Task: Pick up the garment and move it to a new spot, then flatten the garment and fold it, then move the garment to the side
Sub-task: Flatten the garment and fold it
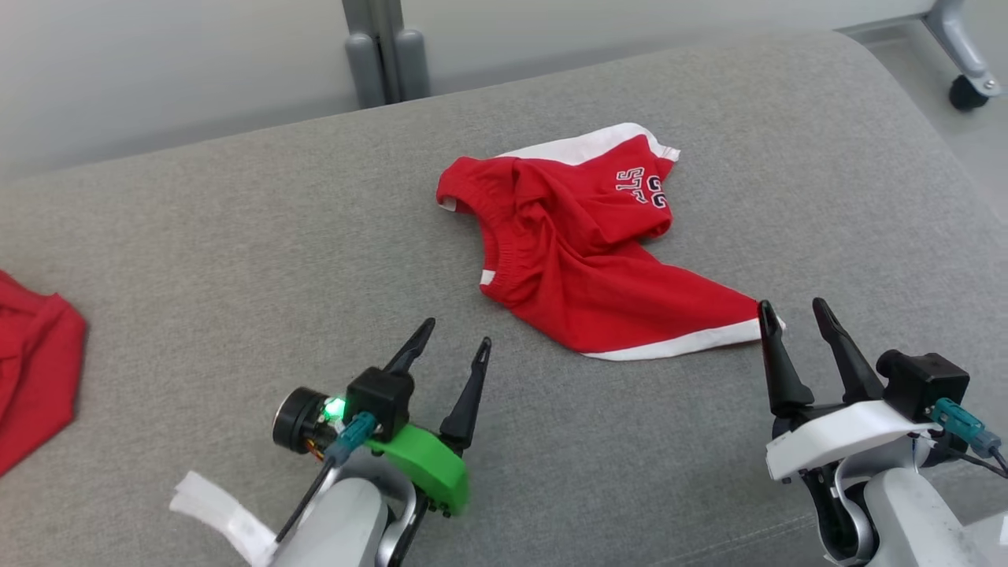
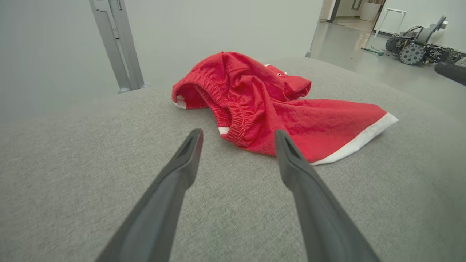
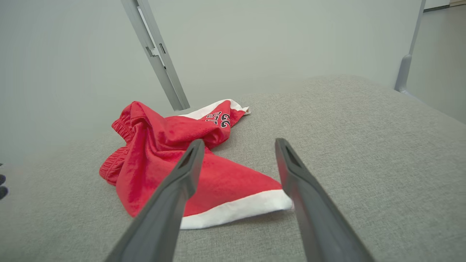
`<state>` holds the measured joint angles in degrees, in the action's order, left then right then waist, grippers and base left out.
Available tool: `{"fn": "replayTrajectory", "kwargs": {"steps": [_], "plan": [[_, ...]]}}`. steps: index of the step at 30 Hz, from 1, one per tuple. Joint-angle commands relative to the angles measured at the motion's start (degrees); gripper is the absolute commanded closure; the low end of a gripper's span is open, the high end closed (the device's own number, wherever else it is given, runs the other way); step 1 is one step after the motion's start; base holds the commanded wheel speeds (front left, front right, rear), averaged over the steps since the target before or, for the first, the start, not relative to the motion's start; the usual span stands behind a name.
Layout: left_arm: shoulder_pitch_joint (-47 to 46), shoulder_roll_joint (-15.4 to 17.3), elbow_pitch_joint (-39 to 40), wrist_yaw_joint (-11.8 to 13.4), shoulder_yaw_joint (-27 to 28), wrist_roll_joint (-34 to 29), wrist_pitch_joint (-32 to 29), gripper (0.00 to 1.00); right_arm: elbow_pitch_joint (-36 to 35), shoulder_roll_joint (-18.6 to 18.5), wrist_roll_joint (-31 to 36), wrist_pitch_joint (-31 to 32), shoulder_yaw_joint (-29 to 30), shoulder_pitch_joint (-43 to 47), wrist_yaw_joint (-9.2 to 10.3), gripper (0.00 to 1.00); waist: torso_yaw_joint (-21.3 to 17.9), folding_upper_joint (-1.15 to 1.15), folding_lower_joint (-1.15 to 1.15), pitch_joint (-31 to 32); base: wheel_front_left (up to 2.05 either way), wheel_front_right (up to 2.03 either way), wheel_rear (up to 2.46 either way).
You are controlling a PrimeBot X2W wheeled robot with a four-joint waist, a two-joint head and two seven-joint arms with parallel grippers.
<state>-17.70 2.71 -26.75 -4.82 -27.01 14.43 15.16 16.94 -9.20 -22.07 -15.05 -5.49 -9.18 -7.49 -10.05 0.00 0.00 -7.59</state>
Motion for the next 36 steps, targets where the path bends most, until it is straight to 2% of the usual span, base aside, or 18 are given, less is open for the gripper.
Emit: {"fn": "replayTrajectory", "kwargs": {"steps": [1,7,14,17,25,27,28,29,36], "plan": [[-2.9,0.32,-3.18,-0.64,-1.12,-0.52,-0.01,0.0,-0.17,0.3,0.16,-0.19,-0.11,-0.73,0.0,0.0,-2.73,0.0,0.0,-2.16,0.0,0.0,0.0],[-13.13,0.31,-17.94,-0.9,-4.89,-3.0,-0.64,0.0,-0.69,0.72,-0.24,-0.19,-0.57,-1.92,0.0,0.0,-6.68,0.0,0.0,-5.16,0.0,0.0,0.0],[-21.53,0.39,-29.32,2.01,-6.53,-6.17,-0.18,0.0,-1.26,0.97,-0.86,-0.19,-0.9,-3.04,0.0,0.0,-10.0,0.0,0.0,-7.88,0.0,0.0,0.0],[-23.08,0.41,-31.27,2.91,-6.75,-6.62,0.06,0.0,-1.35,1.05,-0.94,-0.19,-0.77,-3.04,0.0,0.0,-10.49,0.0,0.0,-8.18,0.0,0.0,0.0],[-23.44,0.4,-30.31,3.34,-7.14,-6.85,0.05,0.0,-1.02,1.13,-0.59,-0.19,-1.21,-3.17,0.0,0.0,-10.31,0.0,0.0,-8.13,0.0,0.0,0.0],[-23.35,0.39,-30.94,2.81,-7.18,-6.58,0.05,0.0,-0.76,0.95,-0.53,-0.19,-1.32,-3.02,0.0,0.0,-10.0,0.0,0.0,-8.01,0.0,0.0,0.0],[-23.3,0.39,-31.38,2.46,-7.26,-6.34,0.05,0.18,-0.61,0.85,-0.52,-0.19,-1.33,-2.98,0.0,0.0,-9.83,0.0,0.0,-7.94,0.0,0.0,0.0],[-23.28,0.37,-31.75,1.96,-7.49,-6.17,0.05,0.99,-0.45,0.73,-0.44,-0.19,-1.32,-2.88,0.0,0.0,-9.54,0.0,0.0,-7.8,0.0,0.0,0.0],[-21.6,0.34,-27.69,2.38,-7.15,-5.05,0.02,1.0,1.1,0.21,0.18,-0.19,-1.38,-2.38,0.0,0.0,-6.4,0.0,0.0,-6.54,0.0,0.0,0.0]]}}
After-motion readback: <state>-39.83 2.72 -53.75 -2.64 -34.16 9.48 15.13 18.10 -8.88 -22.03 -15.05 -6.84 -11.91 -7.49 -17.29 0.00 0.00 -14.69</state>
